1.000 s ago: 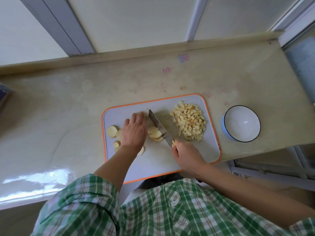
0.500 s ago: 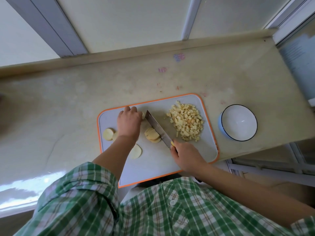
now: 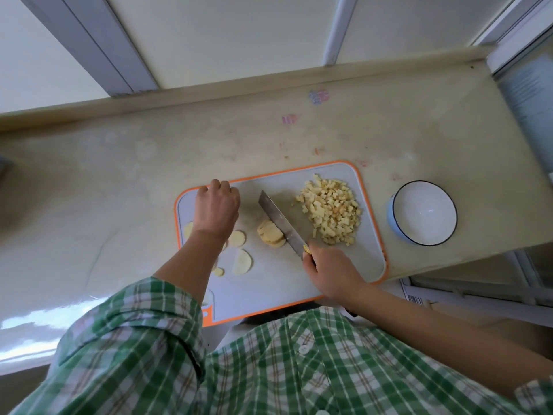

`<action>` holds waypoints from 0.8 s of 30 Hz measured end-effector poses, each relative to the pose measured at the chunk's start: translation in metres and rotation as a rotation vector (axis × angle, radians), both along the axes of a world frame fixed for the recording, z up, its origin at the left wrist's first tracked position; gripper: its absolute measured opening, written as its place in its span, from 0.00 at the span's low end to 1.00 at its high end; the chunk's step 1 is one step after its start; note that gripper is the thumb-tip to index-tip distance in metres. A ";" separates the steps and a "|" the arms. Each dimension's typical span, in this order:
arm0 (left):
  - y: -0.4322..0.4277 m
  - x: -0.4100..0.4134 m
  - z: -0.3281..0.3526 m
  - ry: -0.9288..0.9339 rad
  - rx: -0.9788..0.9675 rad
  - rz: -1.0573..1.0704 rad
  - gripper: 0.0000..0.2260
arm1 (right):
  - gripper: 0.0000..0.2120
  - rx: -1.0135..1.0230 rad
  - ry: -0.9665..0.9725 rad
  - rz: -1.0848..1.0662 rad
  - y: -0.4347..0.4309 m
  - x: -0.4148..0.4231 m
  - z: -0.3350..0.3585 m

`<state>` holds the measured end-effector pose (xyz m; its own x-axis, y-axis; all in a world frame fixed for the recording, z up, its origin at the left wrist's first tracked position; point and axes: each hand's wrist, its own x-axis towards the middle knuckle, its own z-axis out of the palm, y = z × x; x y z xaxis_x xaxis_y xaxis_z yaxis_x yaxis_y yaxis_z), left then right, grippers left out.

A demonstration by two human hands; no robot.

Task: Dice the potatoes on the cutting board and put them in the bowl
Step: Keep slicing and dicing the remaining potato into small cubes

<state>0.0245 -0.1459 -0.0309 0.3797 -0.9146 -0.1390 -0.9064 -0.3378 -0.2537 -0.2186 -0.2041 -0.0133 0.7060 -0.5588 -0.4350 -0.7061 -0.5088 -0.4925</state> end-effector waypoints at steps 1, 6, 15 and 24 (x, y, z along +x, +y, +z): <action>0.003 0.000 -0.002 0.006 -0.026 0.046 0.10 | 0.12 0.004 0.003 -0.001 0.000 0.000 0.000; 0.015 -0.017 -0.008 0.291 -0.231 0.204 0.08 | 0.16 0.002 0.006 0.002 0.000 0.001 0.002; 0.030 -0.074 -0.013 0.548 -0.230 0.099 0.25 | 0.11 -0.032 0.013 0.021 0.001 0.001 -0.001; 0.029 -0.087 -0.014 0.625 -0.246 0.200 0.16 | 0.10 -0.059 0.040 0.023 0.009 0.006 -0.002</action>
<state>-0.0623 -0.1167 -0.0453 0.4604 -0.8685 -0.1838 -0.7718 -0.4939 0.4006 -0.2123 -0.1951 -0.0155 0.7018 -0.5679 -0.4301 -0.7123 -0.5522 -0.4331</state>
